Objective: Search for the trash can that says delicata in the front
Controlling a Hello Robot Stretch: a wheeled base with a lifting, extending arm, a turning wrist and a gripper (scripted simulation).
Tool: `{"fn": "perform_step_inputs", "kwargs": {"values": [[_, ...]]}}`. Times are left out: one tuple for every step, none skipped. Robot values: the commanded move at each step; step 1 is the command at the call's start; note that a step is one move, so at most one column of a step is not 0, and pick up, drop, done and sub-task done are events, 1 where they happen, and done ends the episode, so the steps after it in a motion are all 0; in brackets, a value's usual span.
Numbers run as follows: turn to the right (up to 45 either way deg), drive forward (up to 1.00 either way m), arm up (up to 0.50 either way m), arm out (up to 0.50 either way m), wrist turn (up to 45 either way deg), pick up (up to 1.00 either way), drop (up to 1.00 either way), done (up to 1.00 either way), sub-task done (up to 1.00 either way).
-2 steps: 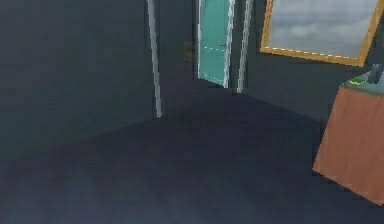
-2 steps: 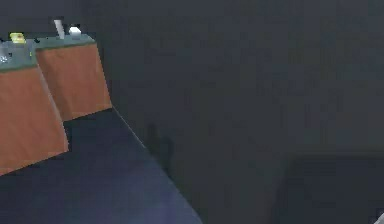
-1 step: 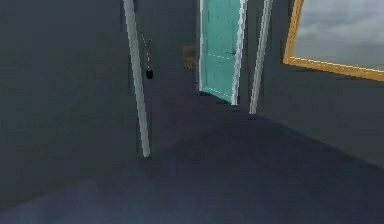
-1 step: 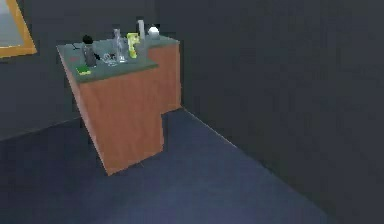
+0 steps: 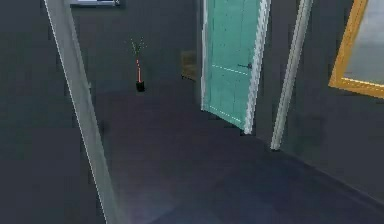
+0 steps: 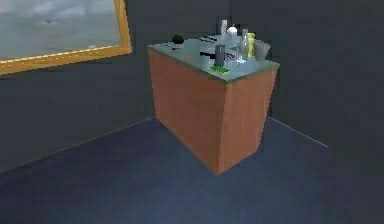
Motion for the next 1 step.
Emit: {"fn": "perform_step_inputs", "kwargs": {"values": [[0.0, 1.0, 0.0, 0.0, 0.0, 0.0, 0.0, 0.0, 0.0]]}}
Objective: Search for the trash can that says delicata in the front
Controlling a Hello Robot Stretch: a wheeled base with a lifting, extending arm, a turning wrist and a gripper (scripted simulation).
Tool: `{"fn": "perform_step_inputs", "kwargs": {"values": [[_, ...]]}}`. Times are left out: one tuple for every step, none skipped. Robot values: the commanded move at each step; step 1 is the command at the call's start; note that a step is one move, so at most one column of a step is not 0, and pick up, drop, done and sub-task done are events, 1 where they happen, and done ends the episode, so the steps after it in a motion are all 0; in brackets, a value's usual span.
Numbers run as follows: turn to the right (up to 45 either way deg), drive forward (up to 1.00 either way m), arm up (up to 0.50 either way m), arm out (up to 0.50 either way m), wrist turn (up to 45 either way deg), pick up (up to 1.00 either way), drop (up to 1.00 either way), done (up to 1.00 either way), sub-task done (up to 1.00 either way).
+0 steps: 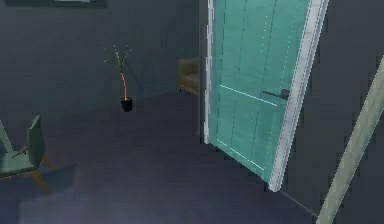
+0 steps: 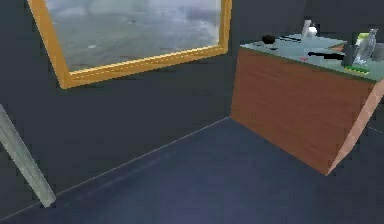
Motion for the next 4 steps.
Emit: {"fn": "perform_step_inputs", "kwargs": {"values": [[3.0, 0.0, 0.0, 0.0, 0.0, 0.0, 0.0, 0.0, 0.0], [45.0, 0.0, 0.0, 0.0, 0.0, 0.0, 0.0, 0.0, 0.0], [45.0, 0.0, 0.0, 0.0, 0.0, 0.0, 0.0, 0.0, 0.0], [3.0, 0.0, 0.0, 0.0, 0.0, 0.0, 0.0, 0.0, 0.0]]}}
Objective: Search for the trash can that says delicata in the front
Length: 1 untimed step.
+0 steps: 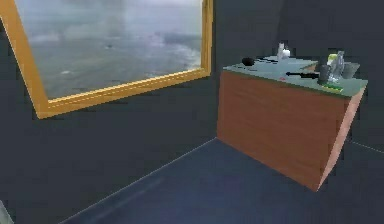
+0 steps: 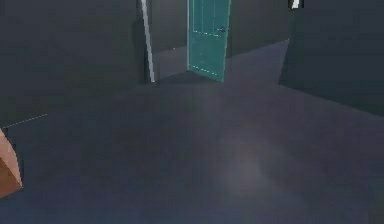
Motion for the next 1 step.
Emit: {"fn": "perform_step_inputs", "kwargs": {"values": [[0.0, 0.1, 0.0, 0.0, 0.0, 0.0, 0.0, 0.0, 0.0]]}}
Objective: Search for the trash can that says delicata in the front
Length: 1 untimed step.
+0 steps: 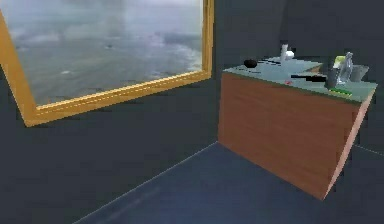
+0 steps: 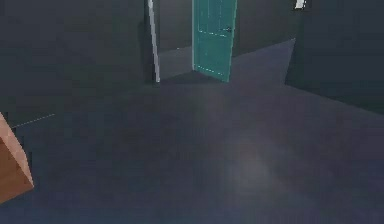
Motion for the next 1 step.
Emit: {"fn": "perform_step_inputs", "kwargs": {"values": [[-45.0, 0.0, 0.0, 0.0, 0.0, 0.0, 0.0, 0.0, 0.0]]}}
